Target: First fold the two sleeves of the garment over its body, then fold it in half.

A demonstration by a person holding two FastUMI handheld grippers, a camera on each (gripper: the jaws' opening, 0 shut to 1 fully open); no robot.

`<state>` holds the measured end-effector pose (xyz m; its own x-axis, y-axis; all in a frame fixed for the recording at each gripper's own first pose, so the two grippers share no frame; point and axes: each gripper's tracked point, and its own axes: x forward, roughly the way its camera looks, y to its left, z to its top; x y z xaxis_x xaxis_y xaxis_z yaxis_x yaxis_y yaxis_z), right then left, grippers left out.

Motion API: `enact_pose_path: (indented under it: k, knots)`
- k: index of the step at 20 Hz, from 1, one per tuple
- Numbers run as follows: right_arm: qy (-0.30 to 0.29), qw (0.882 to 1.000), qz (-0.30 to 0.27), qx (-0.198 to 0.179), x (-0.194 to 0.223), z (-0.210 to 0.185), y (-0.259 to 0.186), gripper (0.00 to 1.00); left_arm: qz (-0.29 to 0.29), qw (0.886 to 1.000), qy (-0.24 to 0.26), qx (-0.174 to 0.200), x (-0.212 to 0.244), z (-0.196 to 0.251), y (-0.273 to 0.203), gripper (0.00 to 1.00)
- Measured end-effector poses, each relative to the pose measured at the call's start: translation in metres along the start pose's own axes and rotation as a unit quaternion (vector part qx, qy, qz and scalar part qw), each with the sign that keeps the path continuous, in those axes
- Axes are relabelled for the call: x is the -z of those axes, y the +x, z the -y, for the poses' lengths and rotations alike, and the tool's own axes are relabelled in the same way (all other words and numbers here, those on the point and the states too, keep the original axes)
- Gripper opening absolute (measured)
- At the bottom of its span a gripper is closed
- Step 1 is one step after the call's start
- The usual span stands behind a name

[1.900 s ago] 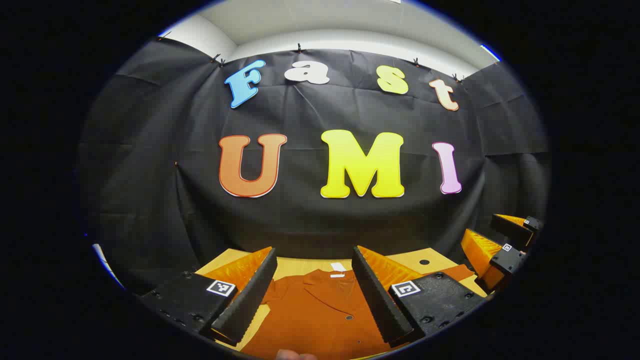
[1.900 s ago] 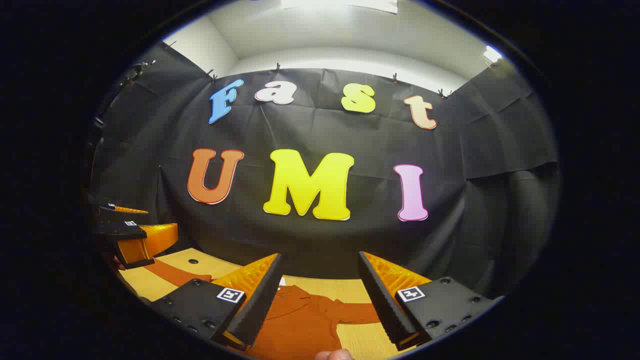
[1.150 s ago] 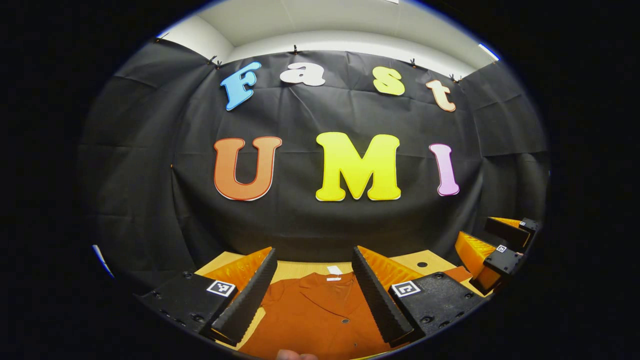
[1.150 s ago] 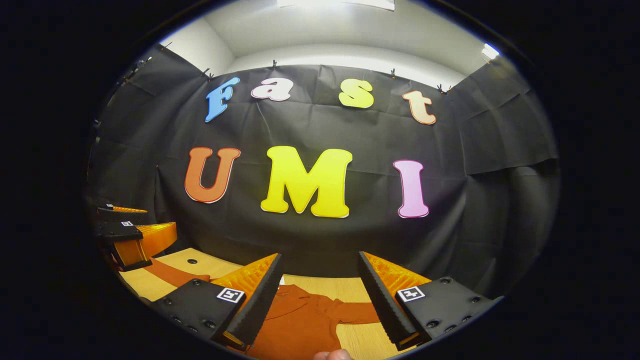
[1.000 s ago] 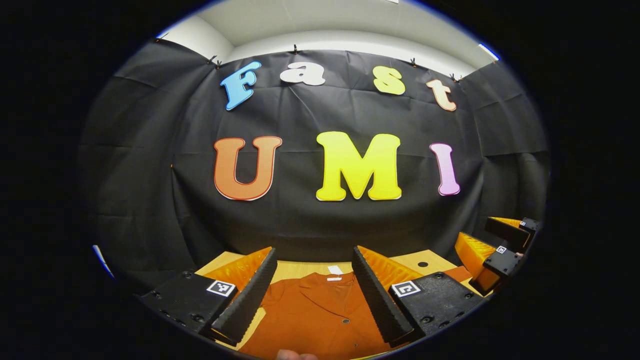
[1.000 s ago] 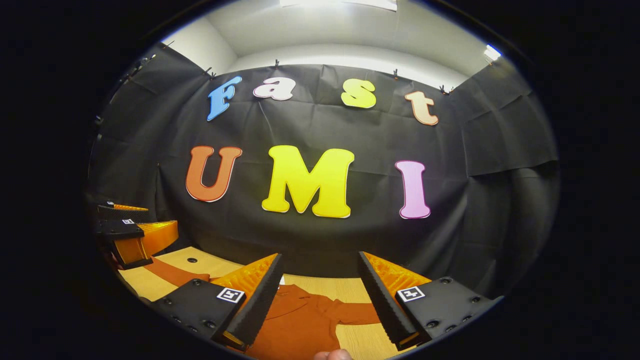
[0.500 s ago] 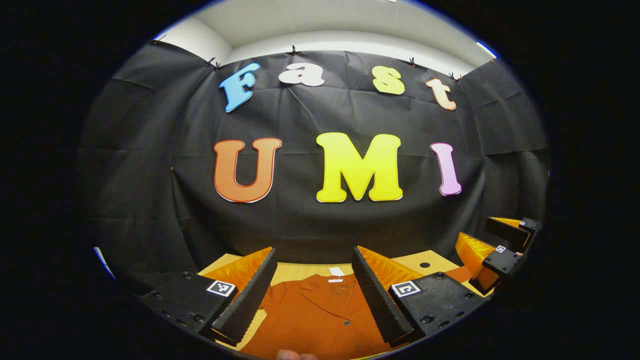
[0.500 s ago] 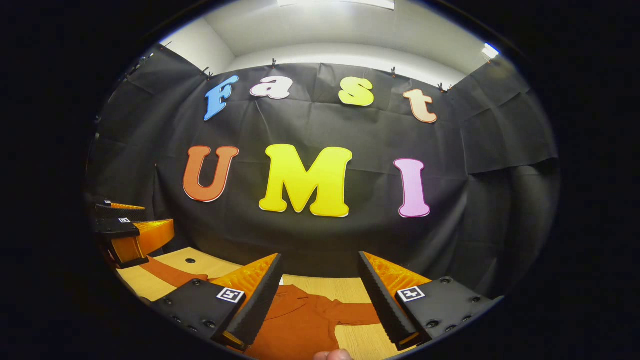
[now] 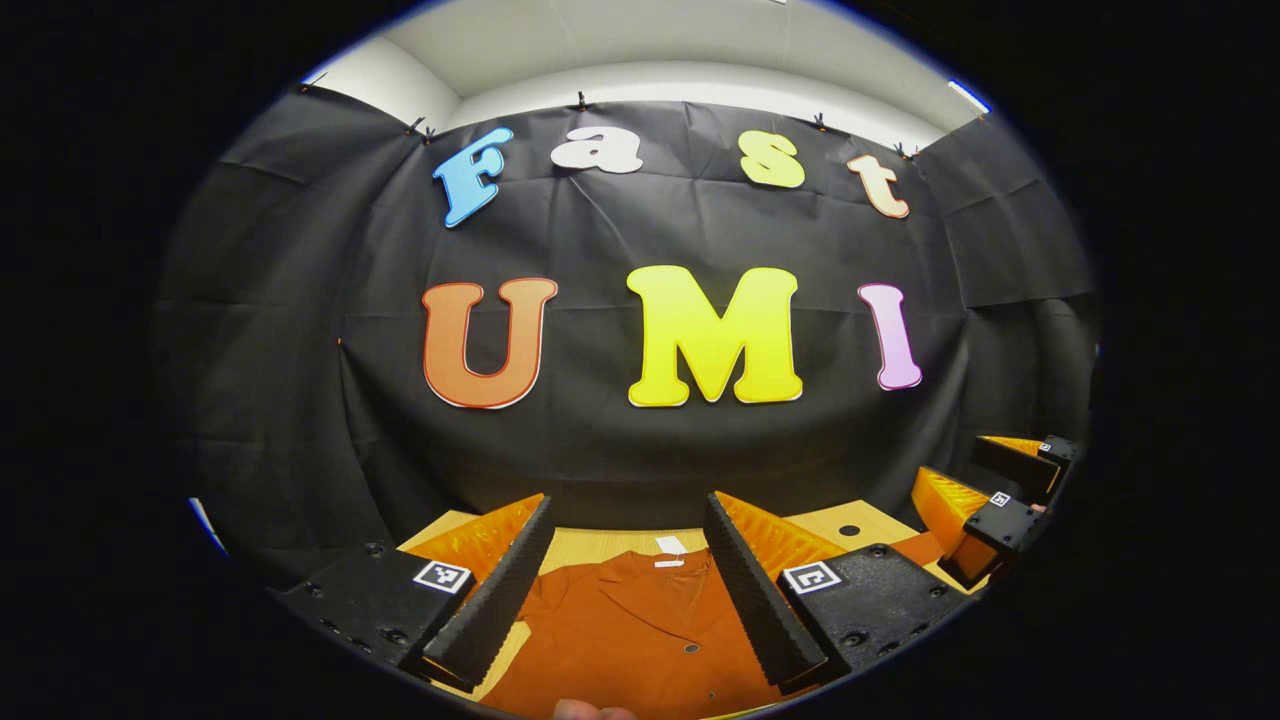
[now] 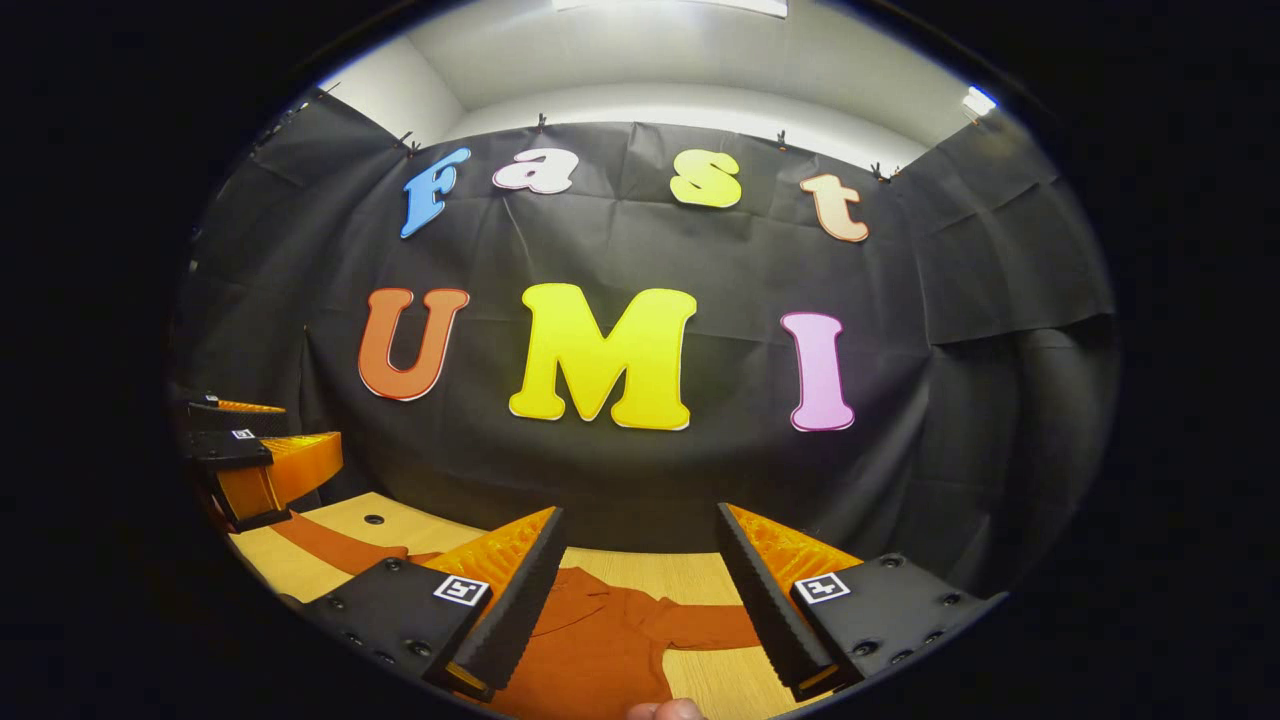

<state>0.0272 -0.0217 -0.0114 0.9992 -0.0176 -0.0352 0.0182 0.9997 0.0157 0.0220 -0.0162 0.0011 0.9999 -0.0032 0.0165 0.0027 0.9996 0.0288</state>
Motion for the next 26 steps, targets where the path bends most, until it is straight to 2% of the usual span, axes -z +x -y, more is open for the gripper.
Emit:
enact_pose_path:
  k: [11,16,21,26]
  knots:
    - [0.005,1.000,-0.003,-0.001,0.001,0.001,0.008,0.94,-0.001,1.000,0.001,-0.002,0.002,0.001,0.004,0.97]
    - [0.009,1.000,-0.012,0.002,0.007,0.013,0.014,0.94,-0.002,1.000,0.012,0.002,0.004,0.007,0.005,0.97]
    - [0.025,0.999,-0.037,0.000,0.022,0.051,0.022,0.94,-0.020,0.999,0.016,0.023,0.016,0.035,0.013,0.97]
    - [0.031,0.997,-0.061,0.037,0.042,0.130,0.040,0.94,-0.046,0.997,0.024,0.049,0.030,0.076,0.025,0.97]
